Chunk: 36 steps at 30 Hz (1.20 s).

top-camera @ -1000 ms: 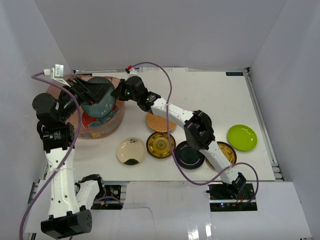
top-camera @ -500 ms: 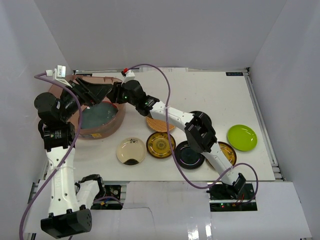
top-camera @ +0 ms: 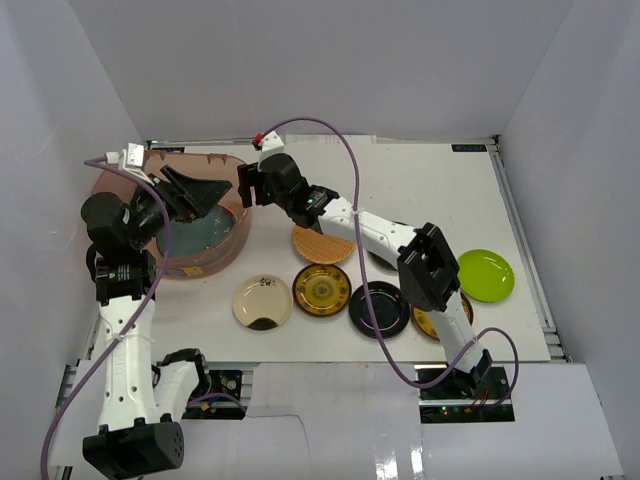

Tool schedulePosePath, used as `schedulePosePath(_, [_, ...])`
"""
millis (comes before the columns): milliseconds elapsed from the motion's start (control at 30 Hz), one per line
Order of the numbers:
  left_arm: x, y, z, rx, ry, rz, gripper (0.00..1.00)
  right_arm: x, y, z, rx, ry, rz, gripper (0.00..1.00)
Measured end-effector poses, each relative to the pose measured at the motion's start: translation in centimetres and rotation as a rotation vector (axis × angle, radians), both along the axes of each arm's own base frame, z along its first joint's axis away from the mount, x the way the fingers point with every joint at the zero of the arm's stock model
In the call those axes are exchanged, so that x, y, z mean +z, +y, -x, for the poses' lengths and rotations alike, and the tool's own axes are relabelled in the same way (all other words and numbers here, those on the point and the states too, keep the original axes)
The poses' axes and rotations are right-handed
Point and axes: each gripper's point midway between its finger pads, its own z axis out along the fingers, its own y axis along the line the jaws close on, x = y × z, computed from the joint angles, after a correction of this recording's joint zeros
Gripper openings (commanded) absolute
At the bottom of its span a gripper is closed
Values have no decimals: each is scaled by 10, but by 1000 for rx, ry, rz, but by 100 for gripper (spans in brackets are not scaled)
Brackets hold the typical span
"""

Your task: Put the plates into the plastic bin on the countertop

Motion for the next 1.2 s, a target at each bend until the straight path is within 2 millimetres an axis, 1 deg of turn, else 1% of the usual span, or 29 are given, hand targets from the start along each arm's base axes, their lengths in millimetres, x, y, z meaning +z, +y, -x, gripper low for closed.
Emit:
schedulePosePath(67, [-14, 0, -2, -3, 32, 1, 98, 0, -12, -1, -20, -10, 50, 85])
schedulePosePath(167, [-29, 0, -4, -4, 69, 4, 98, -2, -24, 3, -27, 7, 84, 87])
schedulePosePath(200, [-32, -1, -4, -6, 81, 6, 98, -3, -25, 4, -27, 14, 87, 86])
schedulePosePath(233, [-35, -1, -4, -7, 86, 7, 98, -5, -25, 5, -25, 20, 88, 84])
schedulePosePath(300, [-37, -3, -3, -13, 91, 8, 98, -12, -21, 10, -7, 45, 87, 81])
schedulePosePath(400, [-36, -7, 0, -27, 83, 1, 98, -29, -9, 19, 22, 95, 75, 76])
schedulePosePath(467, [-37, -10, 3, -40, 77, -5, 98, -42, -2, 21, 32, 126, 68, 68])
schedulePosePath(500, [-39, -12, 4, -47, 76, -9, 98, -44, 4, 21, 37, 134, 52, 66])
schedulePosePath(533, [-42, -15, 6, -56, 81, -12, 98, -45, 9, 19, 40, 139, 38, 58])
schedulePosePath(567, [-47, -17, 7, -65, 90, -15, 98, -48, 12, 18, 42, 150, 26, 51])
schedulePosePath(633, [-57, -22, 8, -84, 111, -21, 98, -45, 16, 15, 40, 158, -5, 44])
schedulePosePath(667, [-63, -24, 9, -93, 126, -23, 98, -44, 15, 12, 27, 170, -20, 40])
schedulePosePath(733, [-74, -29, 11, -114, 155, -28, 98, -43, 12, 4, -6, 191, -54, 36])
schedulePosePath(833, [-85, -35, 15, -139, 187, -34, 98, -42, 1, -14, -50, 209, -90, 34])
schedulePosePath(900, [-88, -37, 18, -150, 194, -41, 98, -41, -6, -28, -74, 206, -101, 37])
schedulePosePath(933, [-89, -37, 19, -151, 194, -45, 98, -39, -9, -38, -85, 201, -108, 49])
schedulePosePath(1000, [-90, -37, 21, -151, 193, -54, 98, -34, -17, -56, -106, 176, -120, 58])
schedulePosePath(1033, [-91, -37, 22, -151, 194, -59, 98, -29, -23, -67, -117, 161, -127, 66])
schedulePosePath(1100, [-94, -37, 23, -154, 194, -65, 98, -16, -34, -83, -126, 131, -148, 74])
schedulePosePath(1167, [-100, -38, 26, -161, 203, -71, 98, -6, -51, -91, -115, 119, -161, 75])
schedulePosePath(1200, [-106, -40, 28, -167, 213, -73, 98, -5, -62, -89, -107, 124, -156, 76])
